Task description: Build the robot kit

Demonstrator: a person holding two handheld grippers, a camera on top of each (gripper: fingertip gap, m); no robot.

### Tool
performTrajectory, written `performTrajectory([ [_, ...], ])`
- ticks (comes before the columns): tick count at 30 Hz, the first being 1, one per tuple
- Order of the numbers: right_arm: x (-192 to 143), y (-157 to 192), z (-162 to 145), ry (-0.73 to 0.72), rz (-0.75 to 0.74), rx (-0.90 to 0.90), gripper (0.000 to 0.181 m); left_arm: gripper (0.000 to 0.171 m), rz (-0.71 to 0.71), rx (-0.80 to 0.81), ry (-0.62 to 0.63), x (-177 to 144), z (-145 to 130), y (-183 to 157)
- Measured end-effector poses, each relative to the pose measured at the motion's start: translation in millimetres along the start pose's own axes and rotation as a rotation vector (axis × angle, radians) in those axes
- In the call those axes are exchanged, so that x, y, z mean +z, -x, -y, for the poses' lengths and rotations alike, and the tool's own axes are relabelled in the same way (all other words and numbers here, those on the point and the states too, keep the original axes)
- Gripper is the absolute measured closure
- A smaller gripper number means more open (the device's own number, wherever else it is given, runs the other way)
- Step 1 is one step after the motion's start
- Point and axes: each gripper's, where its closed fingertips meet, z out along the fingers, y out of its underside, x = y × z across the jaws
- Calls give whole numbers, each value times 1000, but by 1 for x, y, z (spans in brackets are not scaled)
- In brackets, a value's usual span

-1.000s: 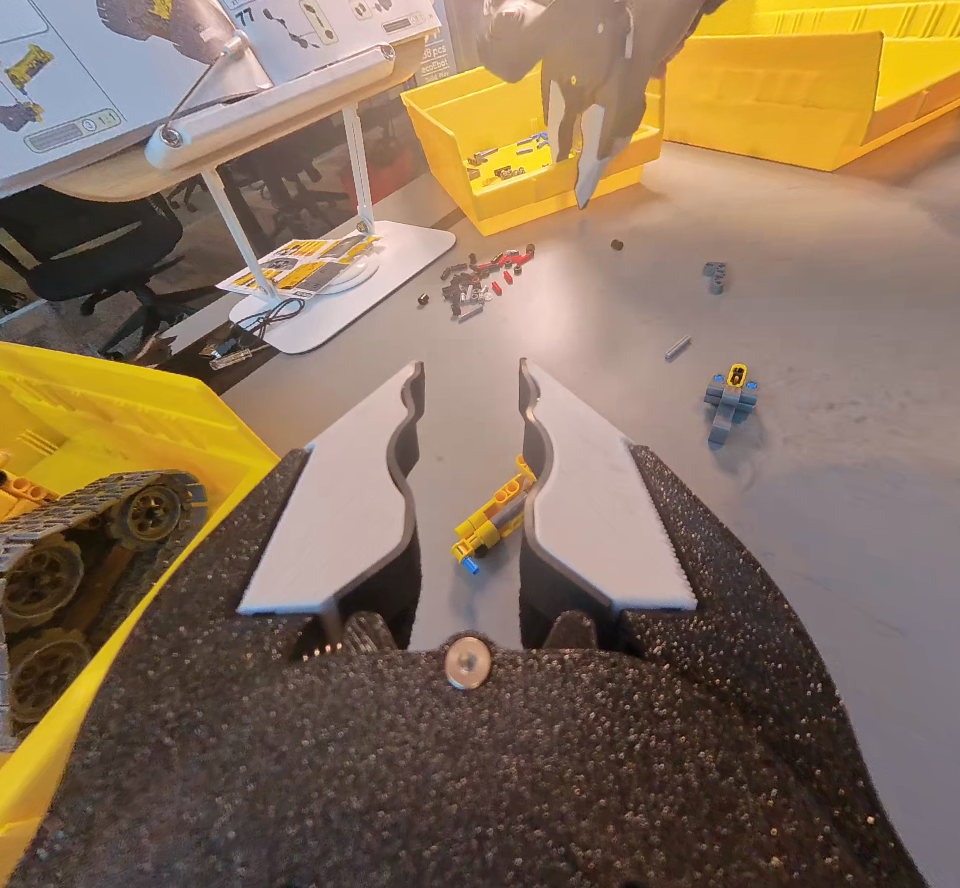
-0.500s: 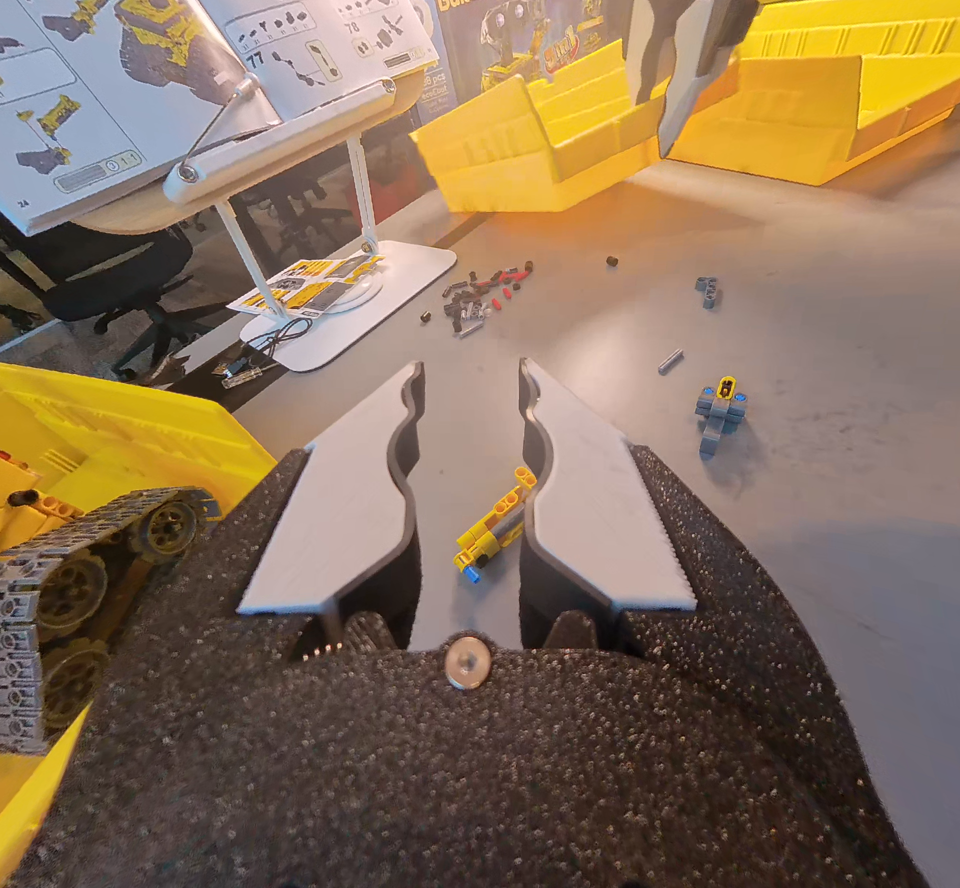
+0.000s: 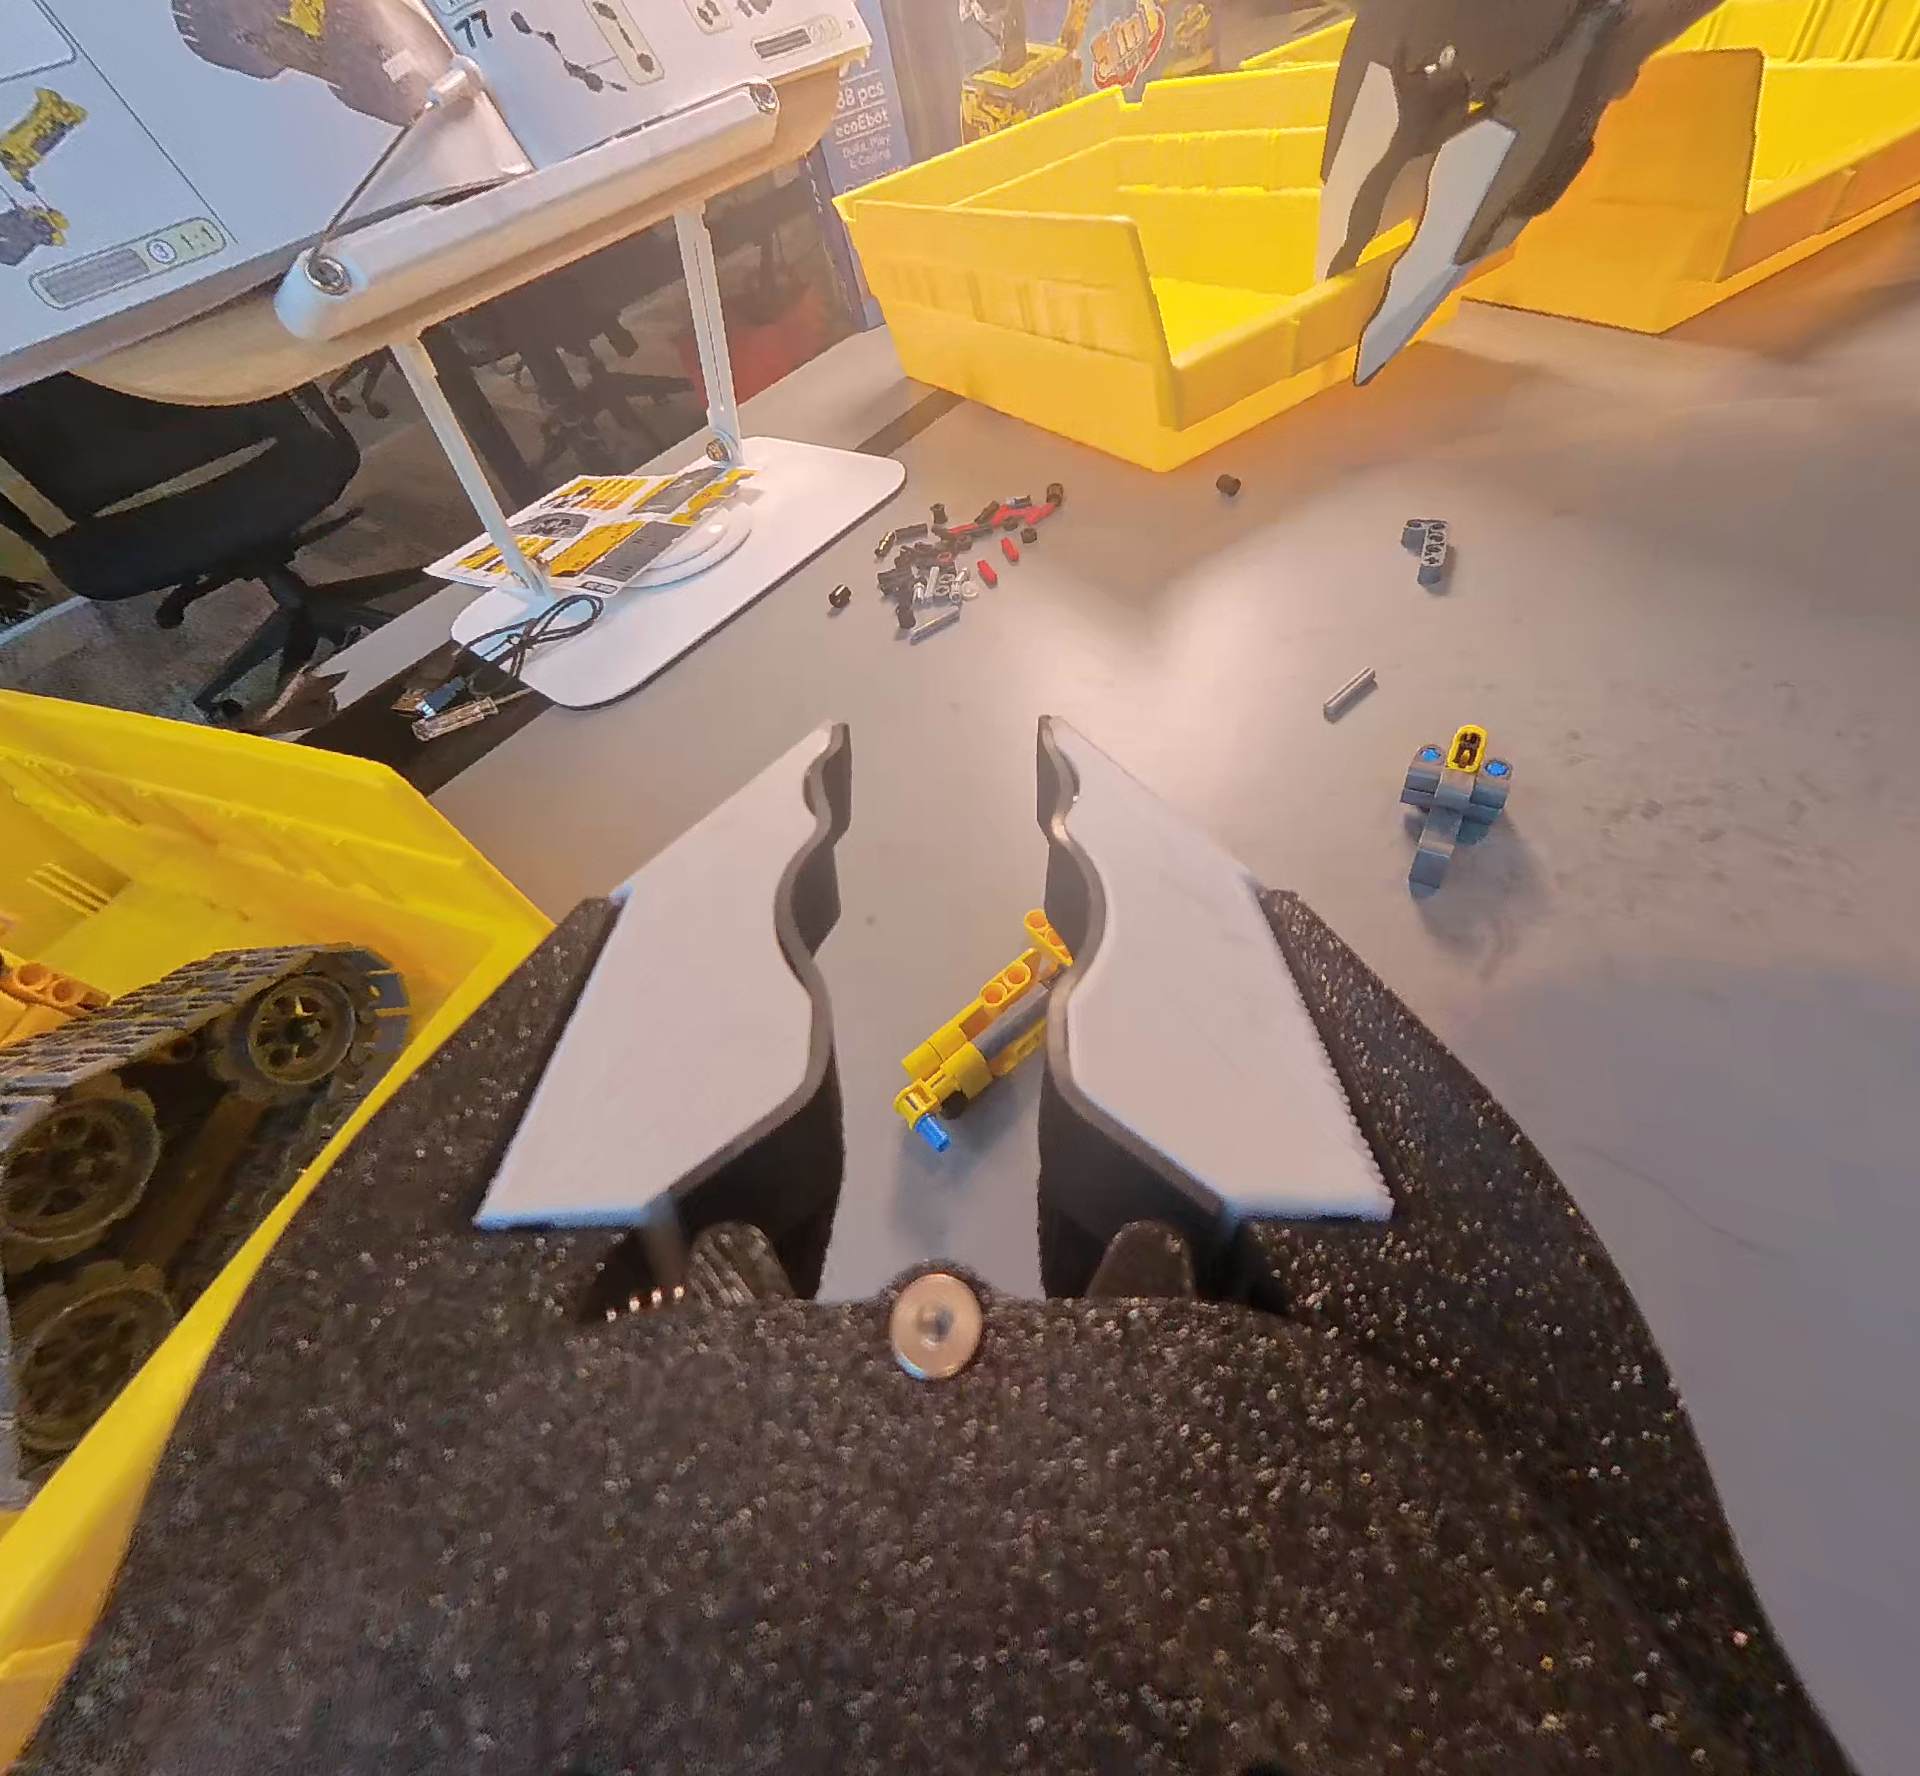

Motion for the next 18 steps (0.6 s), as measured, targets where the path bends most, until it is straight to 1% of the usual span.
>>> performTrajectory([
  [4, 12, 0, -3, 5, -120, -15, 156, 137, 7, -6, 4, 1, -3, 2],
  [5, 12, -3, -4, 13, -168, -28, 155, 137, 8, -10, 8, 2, -4, 3],
  [8, 10, -7, -5, 20, -240, -32, 153, 137, 5, -23, 20, 4, -9, 4],
  [11, 9, -8, -6, 31, -279, -59, 152, 137, 3, -28, 26, 5, -12, 4],
  [18, 10, -10, -5, 45, -302, -101, 149, 137, 1, -33, 34, 7, -14, 3],
])
